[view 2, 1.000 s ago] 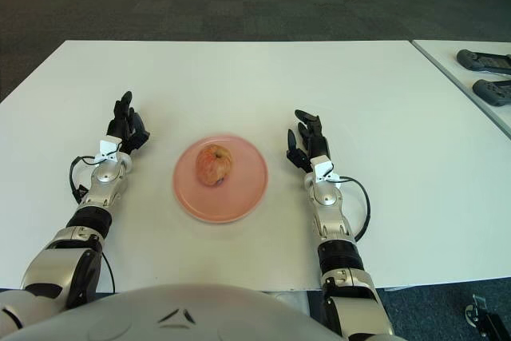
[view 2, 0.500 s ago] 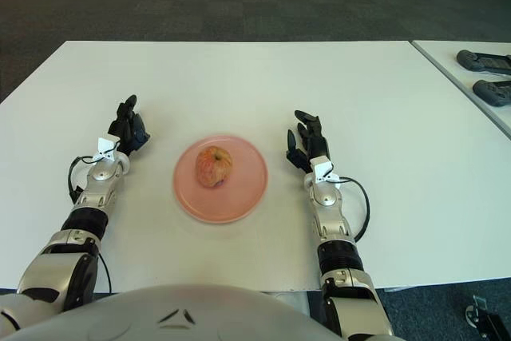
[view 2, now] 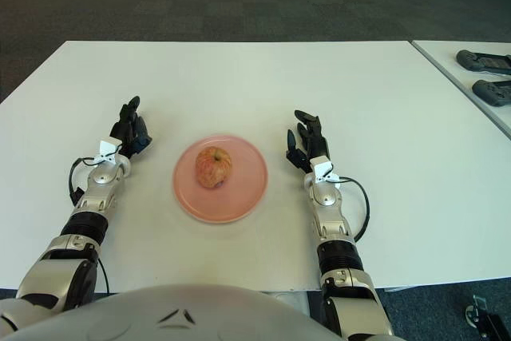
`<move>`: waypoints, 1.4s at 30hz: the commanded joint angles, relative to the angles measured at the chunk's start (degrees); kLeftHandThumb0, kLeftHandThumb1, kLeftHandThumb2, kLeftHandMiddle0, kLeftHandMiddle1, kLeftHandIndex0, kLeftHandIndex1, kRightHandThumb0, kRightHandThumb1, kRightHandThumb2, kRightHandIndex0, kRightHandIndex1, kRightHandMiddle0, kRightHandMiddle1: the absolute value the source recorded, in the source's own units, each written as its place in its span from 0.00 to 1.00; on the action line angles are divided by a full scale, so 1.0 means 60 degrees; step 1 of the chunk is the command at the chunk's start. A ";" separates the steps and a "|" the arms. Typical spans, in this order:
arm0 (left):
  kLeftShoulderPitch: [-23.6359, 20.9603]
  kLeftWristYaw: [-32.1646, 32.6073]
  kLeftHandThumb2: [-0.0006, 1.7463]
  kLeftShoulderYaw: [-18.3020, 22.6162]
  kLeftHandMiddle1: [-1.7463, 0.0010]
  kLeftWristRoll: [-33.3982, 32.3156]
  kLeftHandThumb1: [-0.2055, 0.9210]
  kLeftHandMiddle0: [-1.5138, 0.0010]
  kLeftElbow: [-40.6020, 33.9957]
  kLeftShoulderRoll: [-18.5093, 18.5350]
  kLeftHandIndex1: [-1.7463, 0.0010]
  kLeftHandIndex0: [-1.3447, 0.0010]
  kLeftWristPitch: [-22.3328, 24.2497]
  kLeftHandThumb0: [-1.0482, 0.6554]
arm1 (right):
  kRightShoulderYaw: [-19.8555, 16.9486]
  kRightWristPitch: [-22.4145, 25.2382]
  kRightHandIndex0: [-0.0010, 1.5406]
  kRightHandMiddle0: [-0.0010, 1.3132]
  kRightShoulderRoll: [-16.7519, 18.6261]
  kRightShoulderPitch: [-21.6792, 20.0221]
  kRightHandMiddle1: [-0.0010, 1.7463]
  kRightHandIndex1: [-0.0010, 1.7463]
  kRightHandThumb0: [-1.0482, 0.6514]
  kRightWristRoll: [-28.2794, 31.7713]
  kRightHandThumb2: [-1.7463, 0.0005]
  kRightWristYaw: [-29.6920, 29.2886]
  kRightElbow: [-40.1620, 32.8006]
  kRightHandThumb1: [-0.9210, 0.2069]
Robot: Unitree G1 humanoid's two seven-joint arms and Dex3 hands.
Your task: Put the apple into the plate.
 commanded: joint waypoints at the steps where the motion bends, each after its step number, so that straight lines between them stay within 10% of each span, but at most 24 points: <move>1: 0.0213 0.0115 0.59 -0.0112 1.00 0.0145 1.00 0.96 0.0024 -0.0073 0.88 1.00 -0.0144 0.12 | 0.0081 0.0547 0.17 0.00 0.0106 0.0403 0.42 0.00 0.17 0.0042 0.57 0.0103 0.0408 0.00; 42: 0.0902 0.1026 0.59 -0.0516 0.99 0.0588 1.00 0.94 -0.0020 -0.0679 0.89 1.00 -0.1442 0.14 | 0.0035 0.1355 0.19 0.00 0.0258 0.0543 0.27 0.01 0.21 0.0060 0.62 -0.0078 -0.0232 0.00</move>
